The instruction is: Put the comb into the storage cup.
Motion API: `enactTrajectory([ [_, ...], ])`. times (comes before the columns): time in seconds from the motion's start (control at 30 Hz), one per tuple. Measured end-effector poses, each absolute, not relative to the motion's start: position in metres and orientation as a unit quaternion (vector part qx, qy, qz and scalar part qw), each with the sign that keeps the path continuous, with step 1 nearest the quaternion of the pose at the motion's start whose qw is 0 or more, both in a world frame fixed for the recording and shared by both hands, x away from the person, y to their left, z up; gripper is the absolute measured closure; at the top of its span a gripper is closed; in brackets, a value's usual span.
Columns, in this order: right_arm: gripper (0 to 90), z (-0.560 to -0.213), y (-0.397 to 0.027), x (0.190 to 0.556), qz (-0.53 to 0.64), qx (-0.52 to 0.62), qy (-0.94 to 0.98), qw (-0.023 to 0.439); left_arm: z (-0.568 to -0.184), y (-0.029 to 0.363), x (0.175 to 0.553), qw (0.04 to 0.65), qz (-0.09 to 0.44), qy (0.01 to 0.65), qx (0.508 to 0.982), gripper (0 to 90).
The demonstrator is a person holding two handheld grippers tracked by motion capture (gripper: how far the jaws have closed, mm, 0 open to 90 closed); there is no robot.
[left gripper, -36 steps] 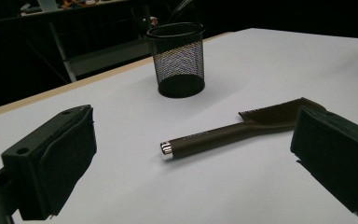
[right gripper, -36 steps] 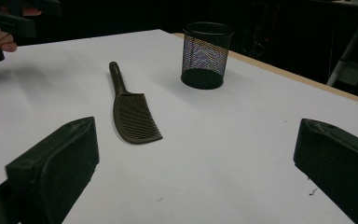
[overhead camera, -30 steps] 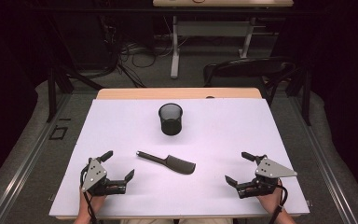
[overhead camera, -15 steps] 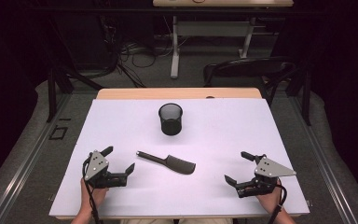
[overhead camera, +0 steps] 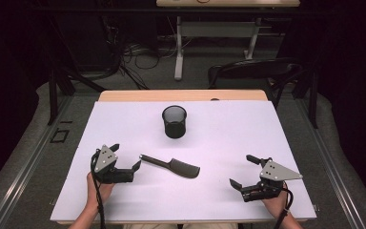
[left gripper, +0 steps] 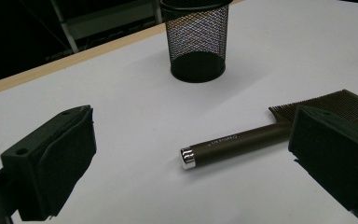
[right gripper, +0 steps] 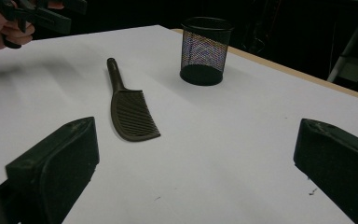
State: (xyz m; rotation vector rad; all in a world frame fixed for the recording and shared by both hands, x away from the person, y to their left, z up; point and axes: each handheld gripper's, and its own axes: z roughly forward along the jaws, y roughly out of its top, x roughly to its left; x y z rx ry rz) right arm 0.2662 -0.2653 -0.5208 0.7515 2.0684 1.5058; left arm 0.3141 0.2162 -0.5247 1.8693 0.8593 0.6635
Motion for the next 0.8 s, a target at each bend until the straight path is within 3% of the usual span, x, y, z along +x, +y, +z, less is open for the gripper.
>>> enactTrajectory([
  [0.8,0.0,-0.522,-0.265,0.268,0.545,0.275,0.758,0.231,-0.525,0.201,0.347,0.448,0.258,0.36,0.776,0.3],
])
